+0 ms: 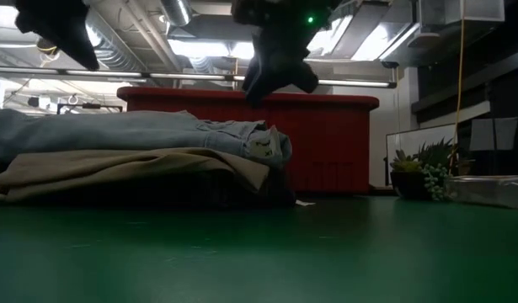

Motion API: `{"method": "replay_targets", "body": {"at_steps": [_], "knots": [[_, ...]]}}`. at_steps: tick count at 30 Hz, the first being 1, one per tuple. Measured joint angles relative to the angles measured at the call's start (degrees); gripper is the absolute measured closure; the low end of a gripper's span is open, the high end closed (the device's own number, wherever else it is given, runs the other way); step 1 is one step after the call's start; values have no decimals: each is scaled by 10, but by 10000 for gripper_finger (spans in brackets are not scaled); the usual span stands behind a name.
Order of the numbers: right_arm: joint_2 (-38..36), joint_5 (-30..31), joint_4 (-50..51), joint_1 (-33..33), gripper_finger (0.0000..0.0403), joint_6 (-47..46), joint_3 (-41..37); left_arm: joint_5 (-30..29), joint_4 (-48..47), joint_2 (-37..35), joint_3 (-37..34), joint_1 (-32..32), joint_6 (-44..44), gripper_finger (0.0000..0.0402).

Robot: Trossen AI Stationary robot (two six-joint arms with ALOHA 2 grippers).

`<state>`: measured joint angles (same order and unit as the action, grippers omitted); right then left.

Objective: Fold Laundry from Bin
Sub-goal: Stack the folded light blue pants on top of the folded brown shorts

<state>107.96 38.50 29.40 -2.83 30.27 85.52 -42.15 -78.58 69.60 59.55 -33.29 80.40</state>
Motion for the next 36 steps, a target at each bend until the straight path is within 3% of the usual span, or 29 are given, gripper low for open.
{"method": "replay_targets", "body": {"at_steps": [10,17,23,36], "knots": [[4,-53,-4,74,256,-32,0,-40,-55,0,-12,168,-35,400],[21,-103,-11,108,256,-34,0,17,18,0,-86,282,-120,400],[42,-102,-26,117,256,-35,1,35,61,0,-142,331,-164,400],[91,-105,-24,119,256,-37,2,-34,160,0,-224,404,-167,400]]}}
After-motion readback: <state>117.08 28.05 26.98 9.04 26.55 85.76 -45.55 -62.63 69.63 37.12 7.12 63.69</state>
